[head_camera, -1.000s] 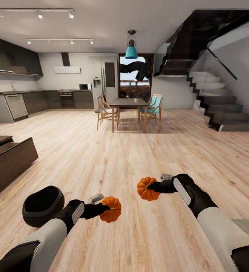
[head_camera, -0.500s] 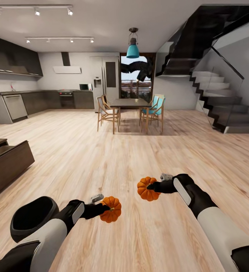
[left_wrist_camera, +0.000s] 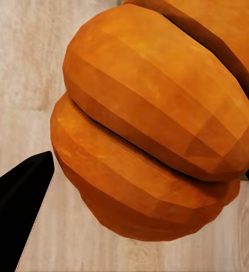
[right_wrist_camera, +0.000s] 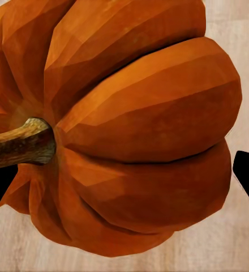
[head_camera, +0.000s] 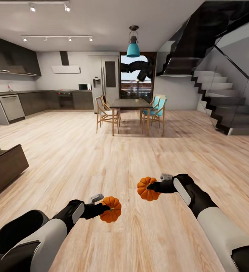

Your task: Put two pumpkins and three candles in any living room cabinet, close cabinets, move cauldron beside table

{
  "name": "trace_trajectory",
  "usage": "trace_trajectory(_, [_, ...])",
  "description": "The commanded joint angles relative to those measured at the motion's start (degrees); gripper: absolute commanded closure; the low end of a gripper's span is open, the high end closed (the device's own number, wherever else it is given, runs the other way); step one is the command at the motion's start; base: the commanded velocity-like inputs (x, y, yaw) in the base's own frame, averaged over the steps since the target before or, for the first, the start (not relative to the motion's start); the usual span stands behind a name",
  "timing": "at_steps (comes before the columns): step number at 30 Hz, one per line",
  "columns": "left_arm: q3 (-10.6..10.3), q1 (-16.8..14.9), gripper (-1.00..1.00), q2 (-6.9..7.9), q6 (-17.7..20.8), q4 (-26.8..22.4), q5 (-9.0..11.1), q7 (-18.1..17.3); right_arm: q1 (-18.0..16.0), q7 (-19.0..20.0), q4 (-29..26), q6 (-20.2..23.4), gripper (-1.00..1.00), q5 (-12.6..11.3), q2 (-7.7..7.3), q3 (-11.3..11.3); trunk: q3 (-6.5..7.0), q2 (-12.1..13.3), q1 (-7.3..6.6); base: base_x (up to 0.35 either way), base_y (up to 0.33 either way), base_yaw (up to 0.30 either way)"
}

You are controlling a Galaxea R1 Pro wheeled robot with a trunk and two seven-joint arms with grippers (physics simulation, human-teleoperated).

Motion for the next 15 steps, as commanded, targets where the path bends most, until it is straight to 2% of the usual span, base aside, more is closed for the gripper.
trace_trajectory(1, [0.3,0.0,1.00,-0.02,0.5,-0.1,0.9,0.2,-0.1,0.5,-0.1,0.2,1.00,0.2,-0.05,0.1,-0.06,0.0,0.02,0.315,0.000,0.000])
trace_trajectory(4, [0.3,0.0,1.00,-0.02,0.5,-0.1,0.9,0.2,-0.1,0.5,-0.1,0.2,1.00,0.2,-0.04,0.1,-0.06,0.0,0.02,0.316,-0.021,0.000])
trace_trajectory(15, [0.3,0.0,1.00,-0.02,0.5,-0.1,0.9,0.2,-0.1,0.5,-0.1,0.2,1.00,0.2,-0.02,0.2,-0.06,0.0,0.02,0.317,-0.111,0.000])
